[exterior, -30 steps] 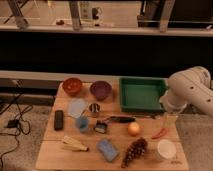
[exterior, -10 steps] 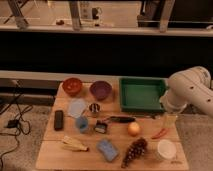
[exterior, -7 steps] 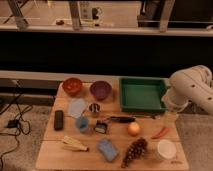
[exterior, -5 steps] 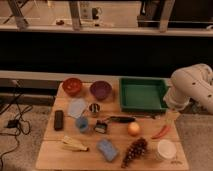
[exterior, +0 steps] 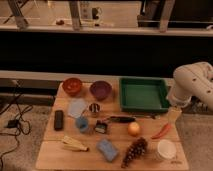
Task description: Place pepper in purple bowl
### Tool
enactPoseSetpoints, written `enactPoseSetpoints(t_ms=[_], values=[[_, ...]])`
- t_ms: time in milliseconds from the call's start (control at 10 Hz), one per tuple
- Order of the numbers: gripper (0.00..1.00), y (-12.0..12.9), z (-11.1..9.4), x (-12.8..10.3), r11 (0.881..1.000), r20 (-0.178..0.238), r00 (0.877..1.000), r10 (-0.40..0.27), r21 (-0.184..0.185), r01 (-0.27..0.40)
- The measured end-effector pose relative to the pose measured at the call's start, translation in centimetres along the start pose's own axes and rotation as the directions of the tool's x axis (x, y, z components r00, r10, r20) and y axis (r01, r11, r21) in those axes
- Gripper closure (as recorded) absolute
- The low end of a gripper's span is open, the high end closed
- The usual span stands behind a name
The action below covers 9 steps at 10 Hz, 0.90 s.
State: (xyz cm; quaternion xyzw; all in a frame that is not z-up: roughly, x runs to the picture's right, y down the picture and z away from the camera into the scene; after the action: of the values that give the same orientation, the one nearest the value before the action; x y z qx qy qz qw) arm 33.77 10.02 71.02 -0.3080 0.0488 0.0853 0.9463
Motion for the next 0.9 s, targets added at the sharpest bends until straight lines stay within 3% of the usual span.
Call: enactPoseSetpoints(t_ms=[300,600,800,900], values=[[0.2,-0.4,0.8,1.5,0.993,0.029,0.994,-0.108,-0.051,0.109],[0.2,-0.6,1.6,2.5,0.959,0.093,0.961,-0.26,-0.089,0.268],[0.2,-0.5,2.2,3.3,0.93,0.114,0.931,-0.347,-0.084,0.357],[0.2,-0.4,2.3,3.9,0.927,0.117,0.924,-0.364,-0.046,0.372]])
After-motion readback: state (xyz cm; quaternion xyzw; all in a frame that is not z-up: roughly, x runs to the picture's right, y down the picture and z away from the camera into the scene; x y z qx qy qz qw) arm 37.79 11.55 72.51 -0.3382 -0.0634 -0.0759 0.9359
